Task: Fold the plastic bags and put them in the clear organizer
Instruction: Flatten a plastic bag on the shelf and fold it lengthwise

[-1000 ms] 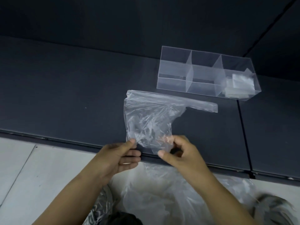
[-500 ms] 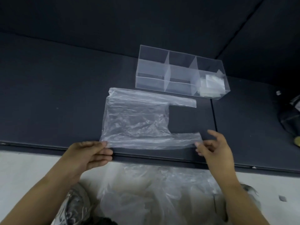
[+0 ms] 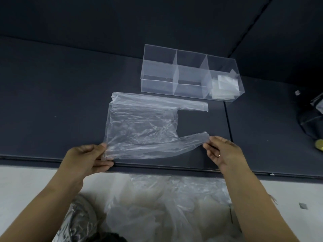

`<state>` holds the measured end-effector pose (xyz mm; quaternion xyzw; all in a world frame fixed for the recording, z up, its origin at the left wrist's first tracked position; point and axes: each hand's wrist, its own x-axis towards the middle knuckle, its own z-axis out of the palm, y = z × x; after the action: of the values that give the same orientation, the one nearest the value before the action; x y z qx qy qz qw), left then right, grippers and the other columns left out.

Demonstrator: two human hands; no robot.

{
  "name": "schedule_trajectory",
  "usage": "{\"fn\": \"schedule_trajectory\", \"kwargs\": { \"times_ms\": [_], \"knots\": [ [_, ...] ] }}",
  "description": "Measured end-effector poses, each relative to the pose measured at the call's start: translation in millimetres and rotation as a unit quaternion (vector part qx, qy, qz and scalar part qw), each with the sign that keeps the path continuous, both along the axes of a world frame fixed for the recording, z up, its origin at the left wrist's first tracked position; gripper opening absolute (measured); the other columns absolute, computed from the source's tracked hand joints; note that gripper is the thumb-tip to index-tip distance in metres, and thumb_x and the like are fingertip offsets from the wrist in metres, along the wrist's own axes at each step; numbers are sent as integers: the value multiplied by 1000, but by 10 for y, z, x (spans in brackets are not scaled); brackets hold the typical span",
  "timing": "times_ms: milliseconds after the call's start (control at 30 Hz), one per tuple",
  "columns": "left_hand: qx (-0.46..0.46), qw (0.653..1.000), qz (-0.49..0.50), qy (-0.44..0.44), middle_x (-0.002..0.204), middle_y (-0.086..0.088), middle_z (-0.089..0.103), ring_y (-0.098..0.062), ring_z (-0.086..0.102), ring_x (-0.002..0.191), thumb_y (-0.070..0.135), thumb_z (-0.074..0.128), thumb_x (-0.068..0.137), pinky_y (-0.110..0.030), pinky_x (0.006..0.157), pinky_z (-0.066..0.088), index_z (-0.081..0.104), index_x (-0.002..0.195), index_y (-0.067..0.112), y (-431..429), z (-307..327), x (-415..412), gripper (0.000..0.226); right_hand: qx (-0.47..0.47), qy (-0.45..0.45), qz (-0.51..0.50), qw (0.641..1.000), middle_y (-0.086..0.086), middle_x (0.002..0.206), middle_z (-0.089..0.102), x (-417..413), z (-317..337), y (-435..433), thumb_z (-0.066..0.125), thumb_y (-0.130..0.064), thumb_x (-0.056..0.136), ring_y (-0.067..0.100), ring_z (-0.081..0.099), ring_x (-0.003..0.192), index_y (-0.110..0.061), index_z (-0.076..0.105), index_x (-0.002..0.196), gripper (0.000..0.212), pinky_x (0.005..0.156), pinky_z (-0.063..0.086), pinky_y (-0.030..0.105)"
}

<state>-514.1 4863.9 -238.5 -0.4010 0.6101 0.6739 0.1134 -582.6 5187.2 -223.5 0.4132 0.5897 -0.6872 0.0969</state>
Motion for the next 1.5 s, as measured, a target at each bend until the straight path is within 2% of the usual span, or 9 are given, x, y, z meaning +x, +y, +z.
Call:
{"fn": "schedule_trajectory", "kwargs": {
  "times_ms": [367,500,600,700,800,967,1167,1367,1500],
  "knots": [
    [-174,973,-148,25,50,-7,62,-20,59,40,22,57,95,-20,37,43,59,62,0,111,-88,127,41,265,25,20,964,10,74,64,338,-48,271,63,1,85,19,60,61,-5,62,95,12,51,54,24],
    [-318,880,-352,-33,46,-3,60,-15,56,38,49,61,85,-28,43,45,58,54,13,111,68,143,48,462,-36,126,877,15,99,65,479,-30,347,65,-7,84,26,54,79,-5,62,105,21,74,41,31],
    [-518,792,-314,70,42,3,46,-17,46,40,45,62,86,-25,41,31,48,51,19,133,151,26,46,533,54,121,836,17,117,51,402,98,68,62,0,80,32,51,97,-7,60,109,30,84,41,36],
    [-567,741,-234,271,73,-2,60,-24,55,59,7,63,88,-26,51,41,65,80,13,273,161,-254,11,509,222,216,803,7,121,48,244,168,-638,57,5,82,27,52,111,-12,61,113,36,103,40,36],
    [-544,693,-346,323,115,-21,63,-36,62,104,-10,61,80,-41,94,49,63,117,-2,407,-19,-557,38,410,317,376,768,6,141,46,106,104,-1438,47,-2,94,19,40,132,-10,53,132,40,114,22,18],
    [-576,612,-491,229,159,-8,18,-25,9,148,49,14,96,-45,120,7,20,151,14,261,-399,-630,65,500,244,510,656,1,161,13,-169,-379,-1586,27,-39,103,16,3,148,-20,20,152,53,121,-2,37],
    [-620,637,-447,99,162,-3,-2,-21,-5,148,85,-2,75,-49,117,-5,3,153,17,-27,-412,-752,104,623,111,464,619,0,162,-4,-235,-584,-770,5,-63,91,18,-9,148,-25,0,154,74,118,-11,43],
    [-519,796,-259,171,150,-7,38,-26,26,141,44,41,98,-45,115,13,56,132,14,-46,-268,-949,48,639,118,454,610,6,162,-5,-180,-378,-737,15,-56,97,21,-10,148,-20,0,154,70,118,-14,43],
    [-558,726,-289,279,147,-17,41,-33,32,140,15,48,99,-47,117,15,56,130,3,203,-208,-968,34,574,248,492,606,-1,161,-2,80,-308,-1213,13,-49,100,16,-9,148,-21,6,154,61,117,-13,36]
  ]
}}
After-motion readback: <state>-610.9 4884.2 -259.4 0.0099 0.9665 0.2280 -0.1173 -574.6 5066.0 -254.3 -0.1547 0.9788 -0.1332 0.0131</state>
